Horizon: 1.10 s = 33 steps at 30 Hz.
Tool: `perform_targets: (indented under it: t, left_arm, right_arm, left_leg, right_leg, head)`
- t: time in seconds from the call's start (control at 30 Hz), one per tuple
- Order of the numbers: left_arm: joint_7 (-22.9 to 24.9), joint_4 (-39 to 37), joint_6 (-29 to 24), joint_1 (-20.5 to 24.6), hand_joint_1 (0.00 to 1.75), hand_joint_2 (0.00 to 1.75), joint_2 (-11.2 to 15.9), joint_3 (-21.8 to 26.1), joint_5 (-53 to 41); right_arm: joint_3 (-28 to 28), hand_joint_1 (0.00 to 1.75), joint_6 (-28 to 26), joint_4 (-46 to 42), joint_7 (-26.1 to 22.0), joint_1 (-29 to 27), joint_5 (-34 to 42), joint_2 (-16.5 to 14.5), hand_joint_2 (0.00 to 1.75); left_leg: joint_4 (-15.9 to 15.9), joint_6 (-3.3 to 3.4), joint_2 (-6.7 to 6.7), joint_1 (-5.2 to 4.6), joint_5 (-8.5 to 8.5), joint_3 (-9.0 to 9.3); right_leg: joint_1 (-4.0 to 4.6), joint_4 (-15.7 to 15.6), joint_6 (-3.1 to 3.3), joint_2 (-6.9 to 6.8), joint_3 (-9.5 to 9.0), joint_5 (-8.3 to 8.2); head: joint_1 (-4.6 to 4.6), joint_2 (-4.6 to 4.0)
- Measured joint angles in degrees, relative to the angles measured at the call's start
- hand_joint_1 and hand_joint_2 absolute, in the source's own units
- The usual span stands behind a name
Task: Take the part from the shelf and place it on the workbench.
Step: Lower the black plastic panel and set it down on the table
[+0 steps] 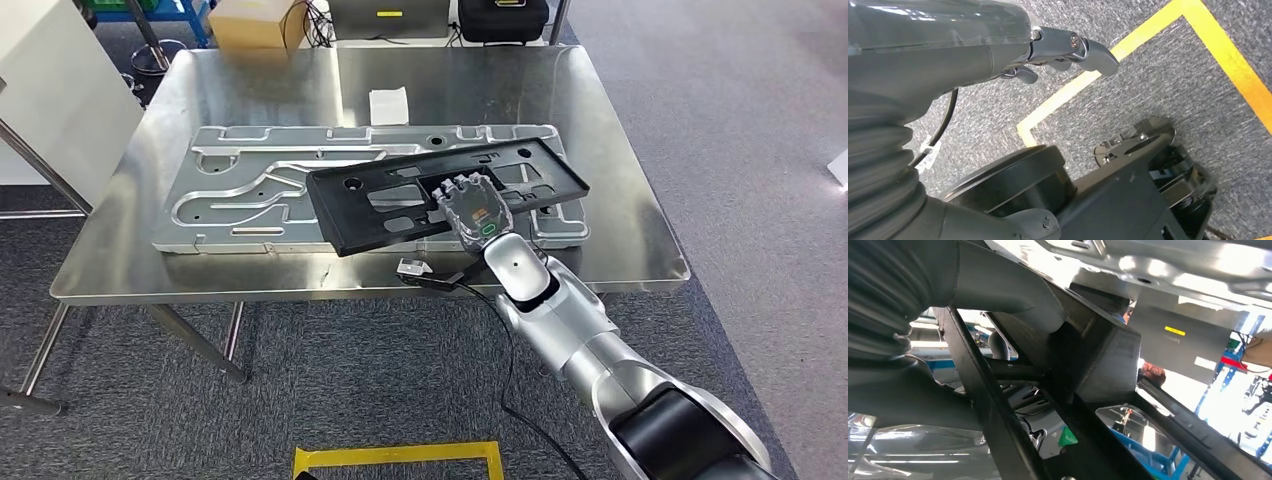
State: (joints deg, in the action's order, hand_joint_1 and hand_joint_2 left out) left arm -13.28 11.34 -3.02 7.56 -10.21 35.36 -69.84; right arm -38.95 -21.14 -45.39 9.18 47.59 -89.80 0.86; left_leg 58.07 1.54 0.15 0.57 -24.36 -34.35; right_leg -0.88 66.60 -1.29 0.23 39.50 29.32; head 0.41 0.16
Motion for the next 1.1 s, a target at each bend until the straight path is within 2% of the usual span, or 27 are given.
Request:
perform_targets:
  t: [0.03,0.07,0.1,0.13,0.2,0.23,0.27,0.3,0.4,0.47,0.53,0.57,0.6,0.63,0.67,0.7,0.77,0.8,0.9,0.93,1.0,1.07,1.1]
  left_arm:
    - [-0.06,0.00,0.04,-0.01,0.00,1.75,0.01,0.02,0.04]
    - [-0.10,0.00,0.10,-0.03,0.00,1.75,0.01,0.03,0.05]
    - [-0.12,0.00,0.16,-0.06,0.00,1.75,0.02,0.04,0.05]
    - [-0.12,0.00,0.21,-0.09,0.00,1.75,0.02,0.05,0.05]
    - [-0.12,0.00,0.26,-0.17,0.00,1.75,0.02,0.05,0.05]
    - [-0.13,0.00,0.27,-0.19,0.00,1.75,0.02,0.05,0.07]
    - [-0.14,0.00,0.27,-0.22,0.00,1.75,0.02,0.07,0.08]
    - [-0.16,0.00,0.27,-0.24,0.00,1.75,0.02,0.09,0.10]
    - [-0.21,0.00,0.29,-0.26,0.00,1.75,0.04,0.26,0.21]
    - [-0.20,0.00,0.33,-0.28,0.00,1.75,0.06,0.36,0.26]
    - [-0.20,0.00,0.37,-0.27,0.00,1.75,0.07,0.46,0.37]
    - [-0.22,0.00,0.37,-0.23,0.00,1.75,0.07,0.51,0.43]
    - [-0.24,0.00,0.38,-0.19,0.00,1.75,0.07,0.55,0.50]
    - [-0.24,0.00,0.37,-0.15,0.00,1.75,0.07,0.56,0.55]
    - [-0.22,0.00,0.35,-0.13,0.00,1.75,0.07,0.57,0.58]
    - [-0.21,0.00,0.32,-0.18,0.00,1.75,0.08,0.57,0.61]
    - [-0.19,0.00,0.27,-0.31,0.00,1.75,0.11,0.57,0.62]
    - [-0.19,0.00,0.27,-0.36,0.00,1.75,0.13,0.57,0.62]
    - [-0.20,0.00,0.36,-0.37,0.00,1.75,0.16,0.59,0.65]
    - [-0.24,0.00,0.44,-0.36,0.00,1.75,0.16,0.60,0.67]
    - [-0.37,0.00,0.61,-0.33,0.00,1.75,0.16,0.60,0.76]
    - [-0.58,0.00,0.74,-0.32,0.00,1.75,0.19,0.60,0.85]
    - [-0.70,0.00,0.79,-0.34,0.00,1.75,0.21,0.62,0.90]
  right_arm:
    - [-0.01,1.75,-0.01,0.17,0.02,-0.20,-0.03,0.00,1.75]
    - [-0.03,1.75,-0.01,0.37,0.06,-0.47,-0.05,0.01,1.75]
    - [-0.07,1.75,-0.01,0.58,0.11,-0.74,-0.05,0.01,1.75]
    - [-0.11,1.75,-0.02,0.76,0.17,-0.93,-0.05,0.01,1.75]
    - [-0.18,1.75,-0.03,0.97,0.25,-1.02,-0.05,0.02,1.75]
    - [-0.21,1.75,-0.03,1.01,0.27,-0.99,-0.06,0.02,1.75]
    - [-0.29,1.75,-0.02,1.02,0.28,-0.97,-0.06,0.01,1.75]
    - [-0.38,1.75,-0.01,1.05,0.28,-0.97,-0.08,0.01,1.75]
    - [-0.58,1.75,0.05,1.24,0.28,-1.01,-0.14,0.03,1.75]
    - [-0.73,1.75,0.12,1.28,0.31,-0.91,-0.14,-0.04,1.75]
    - [-1.08,1.75,0.31,1.32,0.34,-0.86,-0.14,-0.10,1.75]
    - [-1.29,1.75,0.44,1.37,0.36,-0.92,-0.14,-0.12,1.75]
    - [-1.46,1.75,0.61,1.42,0.38,-1.00,-0.14,-0.12,1.75]
    - [-1.61,1.75,0.73,1.46,0.40,-1.07,-0.14,-0.13,1.75]
    - [-1.73,1.75,0.83,1.48,0.44,-1.11,-0.14,-0.13,1.75]
    - [-1.81,1.75,0.87,1.48,0.50,-1.12,-0.14,-0.14,1.75]
    - [-1.91,1.75,0.88,1.48,0.66,-1.09,-0.14,-0.13,1.75]
    - [-1.94,1.75,0.88,1.48,0.72,-1.09,-0.14,-0.12,1.75]
    - [-2.15,1.75,0.87,1.47,0.80,-1.11,-0.14,-0.09,1.75]
    - [-2.23,1.75,0.87,1.46,0.84,-1.06,-0.14,-0.09,1.75]
    - [-2.37,1.75,0.92,1.45,0.96,-0.93,-0.14,-0.07,1.75]
    - [-2.55,1.75,1.07,1.49,0.99,-0.97,-0.14,-0.03,1.75]
    - [-2.65,1.75,1.18,1.54,0.96,-1.04,-0.14,-0.01,1.75]
  left_leg:
    - [0.02,0.10,0.00,-0.03,-0.01,-0.02]
    - [0.05,0.13,-0.01,-0.05,-0.03,-0.02]
    - [0.11,0.14,-0.05,-0.07,-0.06,-0.02]
    - [0.19,0.11,-0.10,-0.07,-0.11,-0.01]
    - [0.42,-0.13,-0.18,-0.07,-0.32,0.04]
    - [0.61,-0.35,-0.20,-0.21,-0.47,-0.03]
    - [0.73,-0.60,-0.20,-0.31,-0.57,-0.10]
    - [0.80,-0.85,-0.18,-0.40,-0.62,-0.18]
    - [1.01,-1.69,-0.18,-0.37,-0.95,-0.22]
    - [4.23,-2.33,-0.20,-0.24,-3.03,-1.55]
    - [11.58,-2.86,-0.19,-0.06,-6.61,-4.92]
    - [15.04,-3.03,-0.19,0.02,-7.84,-6.57]
    - [16.94,-3.13,-0.18,0.05,-8.12,-7.51]
    - [16.60,-3.16,-0.18,0.07,-7.24,-7.39]
    - [13.95,-3.08,-0.18,0.09,-5.41,-6.13]
    - [9.83,-2.90,-0.18,0.10,-3.28,-4.17]
    - [2.84,-2.37,-0.22,-0.07,-0.88,-0.73]
    - [1.23,-2.09,-0.26,-0.19,-0.66,-0.01]
    - [0.51,-1.15,-0.34,-0.24,-0.50,0.09]
    - [0.25,-0.73,-0.33,-0.14,-0.29,0.18]
    - [-0.17,-0.09,-0.27,0.02,0.01,0.30]
    - [-0.16,0.17,-0.27,-0.04,-0.02,0.23]
    - [-0.11,0.21,-0.28,-0.06,-0.09,0.22]
  right_leg:
    - [-0.01,3.82,-0.12,0.00,1.83,1.62]
    - [-0.02,6.79,-0.22,-0.01,3.29,2.50]
    - [-0.04,7.99,-0.26,-0.03,3.95,2.37]
    - [-0.04,6.97,-0.22,-0.06,3.50,1.19]
    - [0.01,-0.26,0.16,-0.14,0.04,-2.51]
    - [0.17,-3.83,0.42,-0.19,-1.70,-3.78]
    - [0.31,-6.28,0.68,-0.22,-2.86,-4.45]
    - [0.44,-7.37,0.90,-0.23,-3.33,-4.51]
    - [0.38,-7.79,1.69,-0.18,-3.54,-4.65]
    - [0.13,-8.17,2.36,-0.23,-3.82,-4.80]
    - [0.13,-8.18,2.73,-0.26,-3.89,-4.75]
    - [0.15,-8.14,2.78,-0.26,-3.90,-4.72]
    - [0.17,-8.09,2.79,-0.25,-3.91,-4.69]
    - [0.17,-8.03,2.78,-0.22,-3.93,-4.64]
    - [0.16,-7.96,2.72,-0.16,-4.00,-4.58]
    - [0.15,-7.90,2.62,-0.07,-4.09,-4.49]
    - [0.35,-7.77,2.16,0.08,-4.11,-4.39]
    - [0.42,-7.76,1.87,0.11,-4.06,-4.41]
    - [0.35,-7.86,0.89,0.08,-3.97,-4.51]
    - [0.28,-7.16,0.57,0.05,-3.65,-3.95]
    - [0.15,-2.40,0.07,0.03,-1.42,-1.11]
    - [0.12,5.17,-0.26,0.01,2.32,2.14]
    - [0.12,7.67,-0.36,0.01,3.63,2.63]
  head:
    - [0.01,0.00]
    - [0.01,0.00]
    - [0.02,-0.01]
    - [0.03,0.00]
    - [0.03,0.01]
    - [0.02,0.01]
    - [-0.02,0.01]
    - [-0.05,0.00]
    - [-0.08,0.00]
    - [-0.30,0.01]
    - [-0.51,0.00]
    - [-0.50,-0.01]
    - [-0.50,0.00]
    - [-0.50,0.00]
    - [-0.50,0.00]
    - [-0.51,-0.01]
    - [-0.51,-0.01]
    - [-0.50,-0.01]
    - [-0.45,0.00]
    - [-0.35,0.00]
    - [-0.14,0.01]
    - [-0.02,0.01]
    - [-0.01,0.00]
